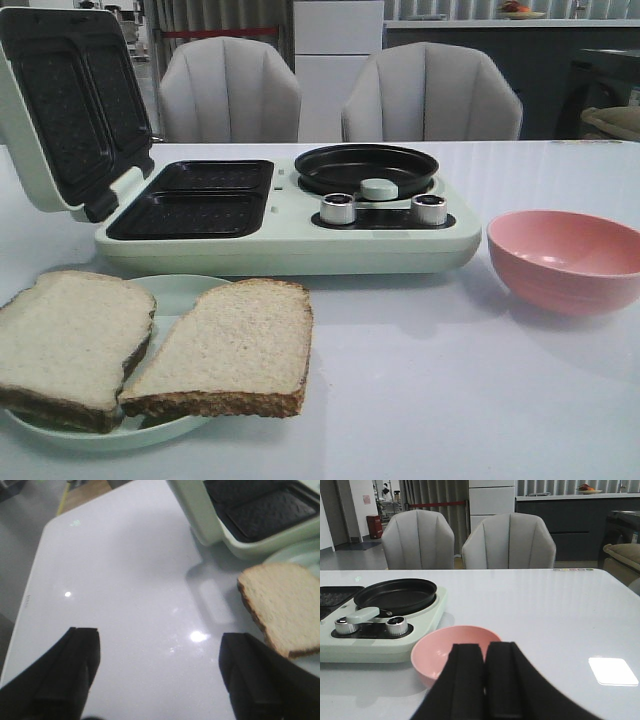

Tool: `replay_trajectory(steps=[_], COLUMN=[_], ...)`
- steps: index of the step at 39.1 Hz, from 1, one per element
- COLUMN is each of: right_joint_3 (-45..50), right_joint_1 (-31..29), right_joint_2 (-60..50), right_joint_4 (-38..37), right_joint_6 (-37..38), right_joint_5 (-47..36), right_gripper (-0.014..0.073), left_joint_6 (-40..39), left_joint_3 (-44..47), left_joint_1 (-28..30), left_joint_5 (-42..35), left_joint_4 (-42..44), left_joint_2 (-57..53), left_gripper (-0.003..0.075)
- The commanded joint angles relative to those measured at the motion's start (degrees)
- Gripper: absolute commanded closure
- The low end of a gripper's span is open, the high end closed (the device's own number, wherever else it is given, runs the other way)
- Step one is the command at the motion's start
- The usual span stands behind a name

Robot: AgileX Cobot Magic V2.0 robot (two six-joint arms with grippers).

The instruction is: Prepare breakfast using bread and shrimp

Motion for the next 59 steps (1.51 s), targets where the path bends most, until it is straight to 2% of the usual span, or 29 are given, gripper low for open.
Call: replay_trajectory(steps=[1, 4, 10, 16, 30, 43, 53, 55, 59], right_joint_3=[-1.0, -1.0, -1.0, -1.0, -1.0, -1.0, -1.0, -1.0, -1.0], right_joint_1=[-0.4, -0.4, -0.4, -0.4, -0.4, -0.4, -0.4, -0.4, -0.4], right_joint_2=[-1.2, -1.2, -1.2, -1.2, -1.2, -1.2, -1.2, -1.2, -1.2], right_joint_4=[-0.5, -0.5, -0.5, -0.5, -0.5, -0.5, -0.5, -0.5, -0.5], right_joint_6=[0.1, 0.1, 0.1, 0.1, 0.1, 0.1, 0.1, 0.1, 0.1], right_joint_5=[-4.9, -4.9, -4.9, -4.9, -4.9, -4.9, -4.9, -4.9, -4.9], right_gripper=[0.0451, 0.0451, 0.0451, 0.0451, 0.0451, 0.0451, 0.0451, 0.0451, 0.0451], left_joint_6=[0.1, 0.1, 0.1, -1.7, -8.0, -8.0, -8.0, -8.0, -8.0], left_joint_3=[-2.0, -2.1, -2.1, -2.1, -3.9, -8.6, -8.8, -8.8, -8.8], left_joint_1=[-7.3, -14.0, -24.2, -30.2, -30.6, -30.6, -30.2, -30.2, -29.6], left_joint_5=[-2.6, -1.3, -0.7, 1.6, 2.9, 3.5, 2.0, 2.1, 1.9], left_joint_4=[7.1, 12.3, 15.9, 23.0, 38.1, 44.0, 47.9, 48.8, 49.8], left_joint_2=[6.0, 10.8, 21.2, 32.5, 48.8, 57.5, 62.0, 62.5, 63.3], left_gripper=[0.0170, 0.0170, 0.0170, 0.0170, 0.0170, 0.0170, 0.0170, 0.0181, 0.0255])
